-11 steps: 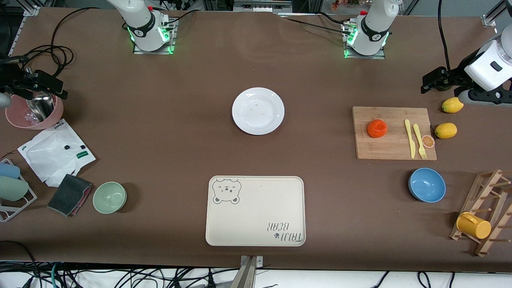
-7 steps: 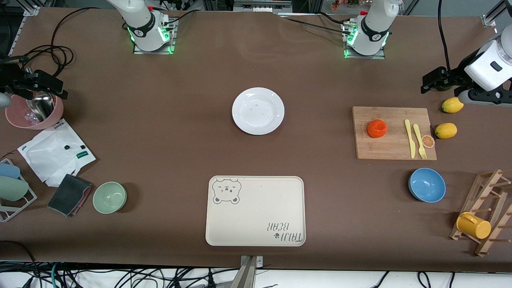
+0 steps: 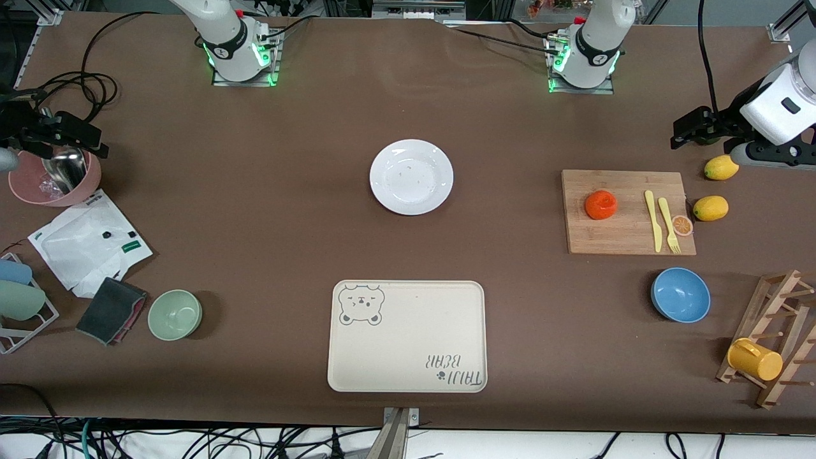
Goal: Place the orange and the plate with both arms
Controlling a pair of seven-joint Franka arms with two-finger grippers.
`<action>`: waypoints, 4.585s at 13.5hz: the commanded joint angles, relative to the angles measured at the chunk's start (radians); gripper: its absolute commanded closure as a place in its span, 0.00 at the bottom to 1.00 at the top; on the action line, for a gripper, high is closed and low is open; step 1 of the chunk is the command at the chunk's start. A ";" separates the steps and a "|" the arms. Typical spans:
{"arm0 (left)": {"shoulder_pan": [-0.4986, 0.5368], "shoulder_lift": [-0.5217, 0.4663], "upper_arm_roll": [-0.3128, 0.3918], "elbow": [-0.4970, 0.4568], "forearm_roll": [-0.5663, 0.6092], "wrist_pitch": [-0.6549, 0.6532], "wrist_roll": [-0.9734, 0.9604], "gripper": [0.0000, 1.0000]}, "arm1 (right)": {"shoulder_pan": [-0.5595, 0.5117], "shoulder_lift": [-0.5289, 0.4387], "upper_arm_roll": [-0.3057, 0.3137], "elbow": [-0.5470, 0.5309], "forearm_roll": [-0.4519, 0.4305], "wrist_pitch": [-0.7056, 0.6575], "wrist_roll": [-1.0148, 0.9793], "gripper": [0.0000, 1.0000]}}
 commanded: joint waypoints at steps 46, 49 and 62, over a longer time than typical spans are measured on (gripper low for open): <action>-0.014 0.285 -0.018 -0.530 0.066 0.696 0.075 0.00 | 0.008 0.010 0.006 0.006 -0.034 -0.013 -0.013 0.00; -0.011 0.324 -0.020 -0.544 0.066 0.750 0.075 0.00 | 0.005 0.012 0.006 0.001 -0.034 -0.013 -0.011 0.00; -0.011 0.348 -0.021 -0.505 0.105 0.717 0.089 0.81 | 0.010 0.016 0.006 0.001 -0.042 -0.009 -0.011 0.00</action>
